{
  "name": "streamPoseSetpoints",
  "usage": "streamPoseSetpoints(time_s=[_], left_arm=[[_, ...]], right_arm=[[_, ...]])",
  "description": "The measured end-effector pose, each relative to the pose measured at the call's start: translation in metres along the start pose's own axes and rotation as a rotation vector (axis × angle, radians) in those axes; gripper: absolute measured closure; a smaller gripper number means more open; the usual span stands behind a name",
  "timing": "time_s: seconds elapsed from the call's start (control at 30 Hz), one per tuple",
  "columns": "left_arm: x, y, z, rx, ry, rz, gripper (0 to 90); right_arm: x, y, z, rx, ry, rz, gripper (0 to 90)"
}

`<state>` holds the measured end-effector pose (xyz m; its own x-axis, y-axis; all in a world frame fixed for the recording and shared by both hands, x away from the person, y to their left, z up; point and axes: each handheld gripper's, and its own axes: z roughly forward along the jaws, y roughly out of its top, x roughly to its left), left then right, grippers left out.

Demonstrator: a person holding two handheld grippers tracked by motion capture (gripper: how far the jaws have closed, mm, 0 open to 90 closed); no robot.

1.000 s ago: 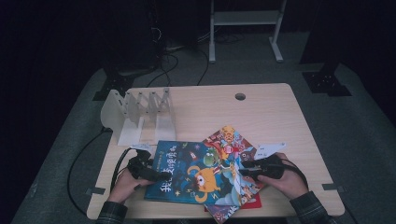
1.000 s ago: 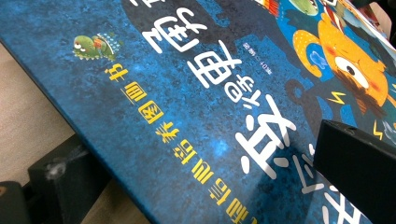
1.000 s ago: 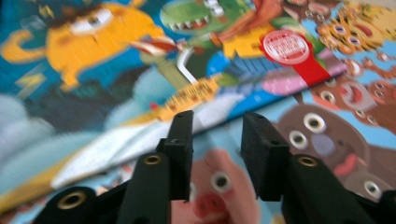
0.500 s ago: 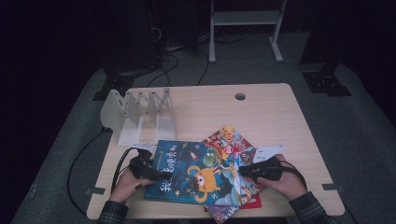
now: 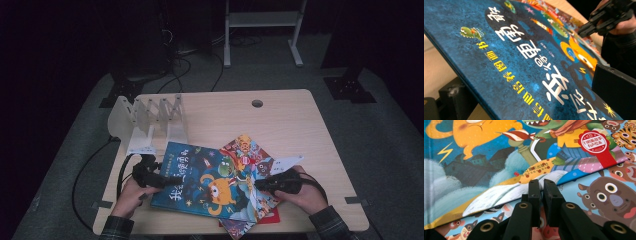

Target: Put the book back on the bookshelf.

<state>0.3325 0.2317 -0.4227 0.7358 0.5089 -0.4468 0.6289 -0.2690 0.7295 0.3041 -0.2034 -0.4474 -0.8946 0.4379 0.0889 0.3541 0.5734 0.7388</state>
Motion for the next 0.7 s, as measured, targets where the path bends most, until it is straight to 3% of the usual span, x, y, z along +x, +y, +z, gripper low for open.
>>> streamPoseSetpoints(time_s=[0.4,0.7], left_arm=[[-0.018,0.023,-0.008,0.023,0.012,0.057,0.0],[-0.026,0.04,-0.015,0.009,0.012,0.07,5.0]], right_arm=[[0.002,0.003,0.0,0.027,-0.011,0.0,84.7],[0.003,0.005,0.0,0.038,-0.007,-0.002,83.3]])
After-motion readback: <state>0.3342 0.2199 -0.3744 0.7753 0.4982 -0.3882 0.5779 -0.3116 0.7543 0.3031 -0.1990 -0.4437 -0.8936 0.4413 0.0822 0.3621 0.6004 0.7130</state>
